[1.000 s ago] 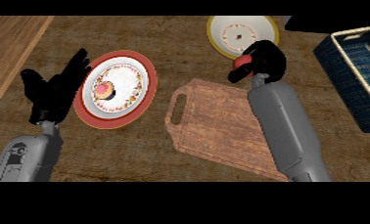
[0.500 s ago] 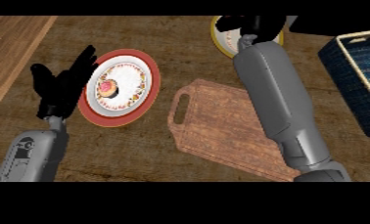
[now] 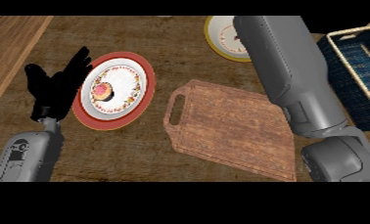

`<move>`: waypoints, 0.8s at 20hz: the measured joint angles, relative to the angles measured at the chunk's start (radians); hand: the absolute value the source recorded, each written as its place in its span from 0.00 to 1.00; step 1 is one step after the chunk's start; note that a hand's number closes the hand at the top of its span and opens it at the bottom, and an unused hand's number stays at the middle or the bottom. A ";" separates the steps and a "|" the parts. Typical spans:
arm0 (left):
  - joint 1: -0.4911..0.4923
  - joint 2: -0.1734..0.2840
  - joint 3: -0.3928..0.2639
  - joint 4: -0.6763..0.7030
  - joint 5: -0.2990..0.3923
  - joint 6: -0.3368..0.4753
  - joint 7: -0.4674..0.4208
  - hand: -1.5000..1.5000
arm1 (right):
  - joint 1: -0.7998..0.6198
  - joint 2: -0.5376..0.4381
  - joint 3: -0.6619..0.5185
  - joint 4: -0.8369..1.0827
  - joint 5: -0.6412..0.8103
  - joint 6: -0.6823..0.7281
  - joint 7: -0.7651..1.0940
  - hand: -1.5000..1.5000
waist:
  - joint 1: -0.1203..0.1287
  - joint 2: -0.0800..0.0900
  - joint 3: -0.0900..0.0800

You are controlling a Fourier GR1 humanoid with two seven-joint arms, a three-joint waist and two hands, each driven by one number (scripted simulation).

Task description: Pick the bell pepper from the cutting board and place it in the basket

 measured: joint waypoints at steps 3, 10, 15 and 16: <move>-0.005 0.013 0.014 0.005 0.005 -0.005 0.000 0.50 | -0.073 -0.040 -0.028 0.069 0.043 0.005 0.020 1.00 | -0.007 0.000 0.000; -0.010 0.020 0.023 0.003 0.010 -0.011 0.006 0.50 | -0.170 -0.143 -0.077 0.194 0.125 -0.017 0.031 1.00 | -0.009 0.004 0.000; -0.009 0.011 0.022 0.018 0.004 -0.005 -0.017 0.50 | -0.209 -0.225 -0.103 0.259 0.176 -0.015 0.047 1.00 | -0.015 0.005 0.000; -0.007 0.014 0.024 0.018 0.007 -0.012 -0.019 0.50 | -0.211 -0.244 -0.105 0.274 0.189 -0.010 0.053 1.00 | -0.013 0.005 0.000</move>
